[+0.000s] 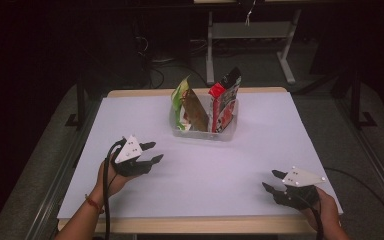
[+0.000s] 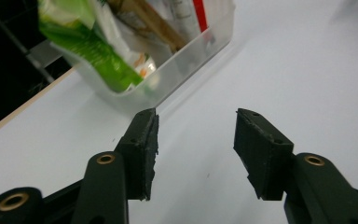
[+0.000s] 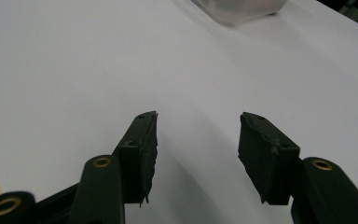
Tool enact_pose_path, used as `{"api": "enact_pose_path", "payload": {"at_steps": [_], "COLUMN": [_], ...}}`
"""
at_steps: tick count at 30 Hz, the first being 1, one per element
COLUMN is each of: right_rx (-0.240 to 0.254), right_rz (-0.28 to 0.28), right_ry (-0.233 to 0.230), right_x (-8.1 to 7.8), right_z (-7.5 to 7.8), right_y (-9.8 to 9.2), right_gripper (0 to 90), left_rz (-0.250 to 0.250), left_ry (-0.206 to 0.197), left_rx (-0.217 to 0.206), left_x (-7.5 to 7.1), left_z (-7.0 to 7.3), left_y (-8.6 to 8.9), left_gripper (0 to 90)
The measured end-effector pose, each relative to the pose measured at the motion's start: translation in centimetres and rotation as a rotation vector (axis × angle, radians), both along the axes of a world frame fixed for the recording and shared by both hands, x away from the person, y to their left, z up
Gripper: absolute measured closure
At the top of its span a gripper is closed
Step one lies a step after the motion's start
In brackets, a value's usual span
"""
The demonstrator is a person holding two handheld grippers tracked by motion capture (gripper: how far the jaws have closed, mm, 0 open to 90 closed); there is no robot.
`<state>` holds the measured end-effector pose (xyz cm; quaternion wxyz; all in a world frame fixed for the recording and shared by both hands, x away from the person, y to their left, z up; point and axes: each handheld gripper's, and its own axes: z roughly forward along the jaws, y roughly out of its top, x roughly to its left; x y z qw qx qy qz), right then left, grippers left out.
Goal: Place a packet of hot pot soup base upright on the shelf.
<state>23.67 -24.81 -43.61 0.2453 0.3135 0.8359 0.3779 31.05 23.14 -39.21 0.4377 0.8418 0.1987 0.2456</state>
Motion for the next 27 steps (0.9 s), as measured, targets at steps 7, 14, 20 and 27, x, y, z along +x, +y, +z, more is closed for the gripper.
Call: {"api": "enact_pose_path", "payload": {"at_steps": [7, 14, 20, 27], "right_rx": [0.008, 0.013, 0.023, 0.034], "right_rz": [-0.003, -0.015, -0.017, -0.02], "right_ry": [-0.018, -0.027, -0.034, -0.046], "right_x": [-0.1, -0.2, -0.2, -0.3], "right_z": [0.2, 0.3, 0.2, 0.1], "right_y": [-0.2, -0.7, -0.9, -1.2], "right_gripper": [46.0, 45.8, 44.8, 40.8], "left_rz": [0.019, 0.043, 0.071, 0.095], "left_ry": [0.002, 0.01, 0.012, 0.043], "left_rx": [-0.013, -0.012, -0.044, -0.115], "left_x": [-1.0, -1.7, -2.1, -2.5], "left_z": [-0.6, -1.8, -2.4, -3.4], "left_y": [2.1, 4.2, 5.9, 7.6], "left_gripper": [44.9, 41.2, 37.8, 32.1]}}
